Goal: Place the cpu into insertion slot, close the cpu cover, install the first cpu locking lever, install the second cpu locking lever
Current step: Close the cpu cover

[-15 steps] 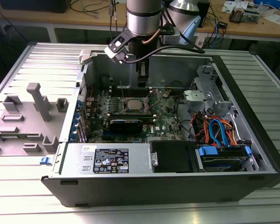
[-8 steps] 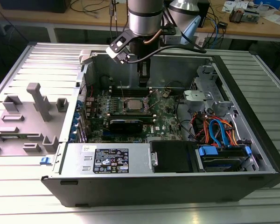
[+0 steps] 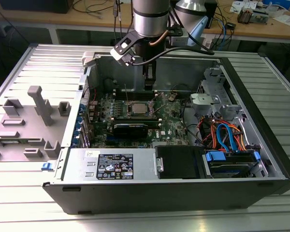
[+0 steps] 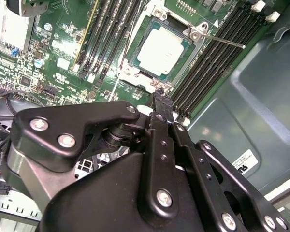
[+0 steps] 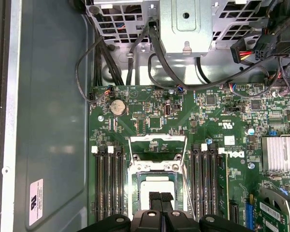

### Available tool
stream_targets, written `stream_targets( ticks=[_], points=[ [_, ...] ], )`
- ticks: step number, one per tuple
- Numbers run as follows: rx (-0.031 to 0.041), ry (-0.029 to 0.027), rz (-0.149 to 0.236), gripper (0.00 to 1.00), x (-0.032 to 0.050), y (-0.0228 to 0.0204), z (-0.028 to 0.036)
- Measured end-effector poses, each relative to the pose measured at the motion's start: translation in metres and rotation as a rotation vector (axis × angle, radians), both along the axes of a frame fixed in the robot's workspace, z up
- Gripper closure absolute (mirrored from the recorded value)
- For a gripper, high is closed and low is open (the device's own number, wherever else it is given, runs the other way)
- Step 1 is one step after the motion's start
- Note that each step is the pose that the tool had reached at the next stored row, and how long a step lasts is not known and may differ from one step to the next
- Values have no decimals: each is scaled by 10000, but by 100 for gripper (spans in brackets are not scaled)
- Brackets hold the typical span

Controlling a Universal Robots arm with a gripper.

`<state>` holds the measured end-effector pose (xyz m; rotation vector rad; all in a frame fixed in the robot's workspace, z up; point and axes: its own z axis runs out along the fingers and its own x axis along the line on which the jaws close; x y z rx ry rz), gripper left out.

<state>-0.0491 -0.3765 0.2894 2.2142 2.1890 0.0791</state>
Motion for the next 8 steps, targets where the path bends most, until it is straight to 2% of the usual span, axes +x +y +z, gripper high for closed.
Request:
stream_targets(
  ticks=[8],
  points=[
    [0,0,-2,89,28,0,0]
  ],
)
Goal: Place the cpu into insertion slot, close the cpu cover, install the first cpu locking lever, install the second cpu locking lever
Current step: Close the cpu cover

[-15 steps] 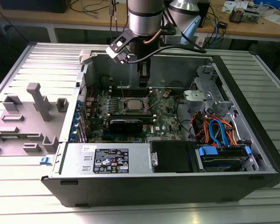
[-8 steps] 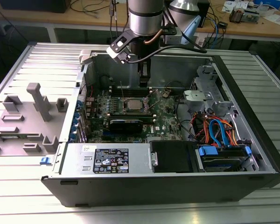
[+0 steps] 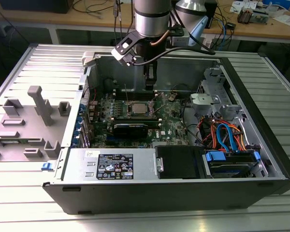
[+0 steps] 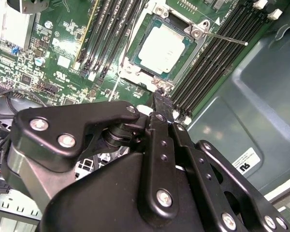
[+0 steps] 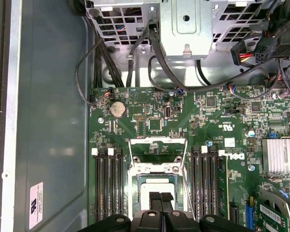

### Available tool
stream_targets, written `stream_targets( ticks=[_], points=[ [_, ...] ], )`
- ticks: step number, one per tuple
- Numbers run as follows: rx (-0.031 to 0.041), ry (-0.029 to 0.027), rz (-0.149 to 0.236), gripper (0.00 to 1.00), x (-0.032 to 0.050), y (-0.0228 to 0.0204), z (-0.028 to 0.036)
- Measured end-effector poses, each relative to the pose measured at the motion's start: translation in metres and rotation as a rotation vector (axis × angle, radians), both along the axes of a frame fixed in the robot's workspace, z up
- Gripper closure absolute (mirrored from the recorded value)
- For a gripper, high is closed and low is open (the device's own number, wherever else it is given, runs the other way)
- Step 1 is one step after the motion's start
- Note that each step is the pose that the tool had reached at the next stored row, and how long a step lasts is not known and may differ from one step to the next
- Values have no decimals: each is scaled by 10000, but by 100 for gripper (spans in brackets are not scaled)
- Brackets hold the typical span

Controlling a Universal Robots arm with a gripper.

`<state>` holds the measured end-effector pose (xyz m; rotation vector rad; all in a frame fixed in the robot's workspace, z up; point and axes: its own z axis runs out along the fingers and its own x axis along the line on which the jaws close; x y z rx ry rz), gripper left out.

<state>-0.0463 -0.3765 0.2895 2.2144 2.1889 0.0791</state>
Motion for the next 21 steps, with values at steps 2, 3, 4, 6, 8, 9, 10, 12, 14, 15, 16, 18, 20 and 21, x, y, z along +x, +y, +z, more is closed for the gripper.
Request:
stream_targets(
  ticks=[2,3,4,6,8,9,10,12,14,15,16,18,20,21],
  points=[
    [0,0,0,89,7,0,0],
    [0,0,0,89,11,0,0],
    [0,0,1,89,15,0,0],
    [0,0,0,89,24,0,0],
    [0,0,0,89,36,0,0],
    [0,0,0,89,42,0,0],
    [0,0,0,89,48,0,0],
    [0,0,0,89,64,0,0],
    [0,0,0,89,79,0,0],
    [0,0,0,89,84,0,0],
    [0,0,0,89,90,0,0],
    [0,0,0,89,106,0,0],
    [0,1,0,89,130,0,0],
    [0,0,0,89,137,0,0]
  ],
)
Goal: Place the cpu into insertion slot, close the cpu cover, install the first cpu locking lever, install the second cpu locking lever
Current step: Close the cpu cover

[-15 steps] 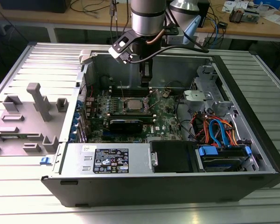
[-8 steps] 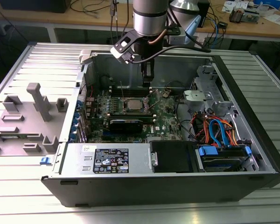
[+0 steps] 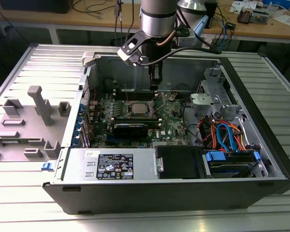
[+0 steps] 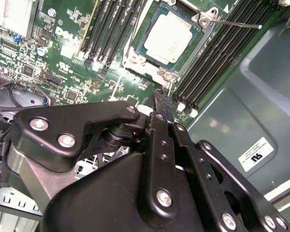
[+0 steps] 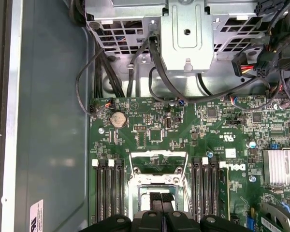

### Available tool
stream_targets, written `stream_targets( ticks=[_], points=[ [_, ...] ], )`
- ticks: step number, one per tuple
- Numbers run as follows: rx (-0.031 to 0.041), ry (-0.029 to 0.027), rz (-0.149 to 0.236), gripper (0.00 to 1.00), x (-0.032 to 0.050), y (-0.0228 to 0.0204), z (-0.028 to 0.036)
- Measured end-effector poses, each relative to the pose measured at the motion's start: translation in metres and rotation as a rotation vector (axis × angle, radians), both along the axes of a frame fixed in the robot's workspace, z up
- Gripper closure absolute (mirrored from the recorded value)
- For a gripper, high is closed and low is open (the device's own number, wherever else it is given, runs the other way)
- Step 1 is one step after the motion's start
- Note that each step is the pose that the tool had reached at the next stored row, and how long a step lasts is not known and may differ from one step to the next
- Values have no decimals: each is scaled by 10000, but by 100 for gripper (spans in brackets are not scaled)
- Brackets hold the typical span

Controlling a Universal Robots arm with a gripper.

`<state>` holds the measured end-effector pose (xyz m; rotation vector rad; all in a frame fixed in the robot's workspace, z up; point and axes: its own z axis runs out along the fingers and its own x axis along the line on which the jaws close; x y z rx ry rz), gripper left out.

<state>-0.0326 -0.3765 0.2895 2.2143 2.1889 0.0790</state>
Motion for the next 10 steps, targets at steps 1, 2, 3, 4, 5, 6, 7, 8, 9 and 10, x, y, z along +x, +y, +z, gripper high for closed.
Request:
stream_targets(
  ticks=[1,2,3,4,5,6,7,8,9,10],
  points=[
    [0,0,0,89,10,0,0],
    [0,1,0,89,16,0,0],
    [0,0,0,89,18,0,0],
    [0,0,-1,89,19,0,0],
    [0,0,0,89,22,0,0],
    [0,0,0,89,26,0,0],
    [0,0,0,89,29,0,0],
    [0,0,0,89,35,0,0],
    [0,0,-1,89,42,0,0],
    [0,0,-1,89,49,0,0]
  ],
)
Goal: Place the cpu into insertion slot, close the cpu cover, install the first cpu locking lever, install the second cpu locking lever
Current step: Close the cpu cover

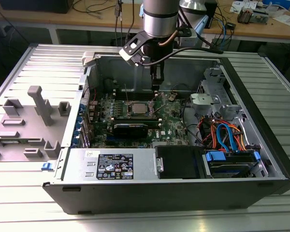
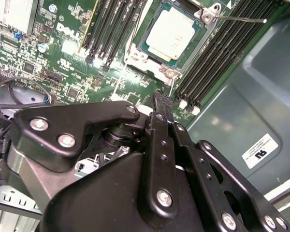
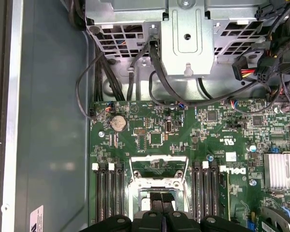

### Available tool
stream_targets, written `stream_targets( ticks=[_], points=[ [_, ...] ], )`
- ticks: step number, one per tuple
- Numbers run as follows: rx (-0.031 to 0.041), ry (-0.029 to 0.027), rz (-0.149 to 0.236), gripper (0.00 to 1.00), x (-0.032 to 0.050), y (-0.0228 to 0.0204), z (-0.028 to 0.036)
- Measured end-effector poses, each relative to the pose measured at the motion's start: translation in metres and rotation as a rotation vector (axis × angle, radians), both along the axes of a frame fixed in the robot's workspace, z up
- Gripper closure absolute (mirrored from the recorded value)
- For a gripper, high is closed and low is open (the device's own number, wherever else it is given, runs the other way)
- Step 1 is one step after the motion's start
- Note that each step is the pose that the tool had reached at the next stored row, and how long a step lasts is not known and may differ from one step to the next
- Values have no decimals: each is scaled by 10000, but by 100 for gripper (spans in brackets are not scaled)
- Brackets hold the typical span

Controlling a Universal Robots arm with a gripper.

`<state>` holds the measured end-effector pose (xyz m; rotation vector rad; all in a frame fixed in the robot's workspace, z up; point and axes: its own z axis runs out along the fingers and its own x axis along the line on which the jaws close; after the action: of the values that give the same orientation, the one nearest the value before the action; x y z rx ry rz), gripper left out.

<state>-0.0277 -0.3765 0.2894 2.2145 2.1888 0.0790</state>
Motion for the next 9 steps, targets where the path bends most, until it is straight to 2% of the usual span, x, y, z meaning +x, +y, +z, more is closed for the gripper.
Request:
stream_targets(
  ticks=[9],
  points=[
    [-1,0,-1,89,82,0,0]
  ],
)
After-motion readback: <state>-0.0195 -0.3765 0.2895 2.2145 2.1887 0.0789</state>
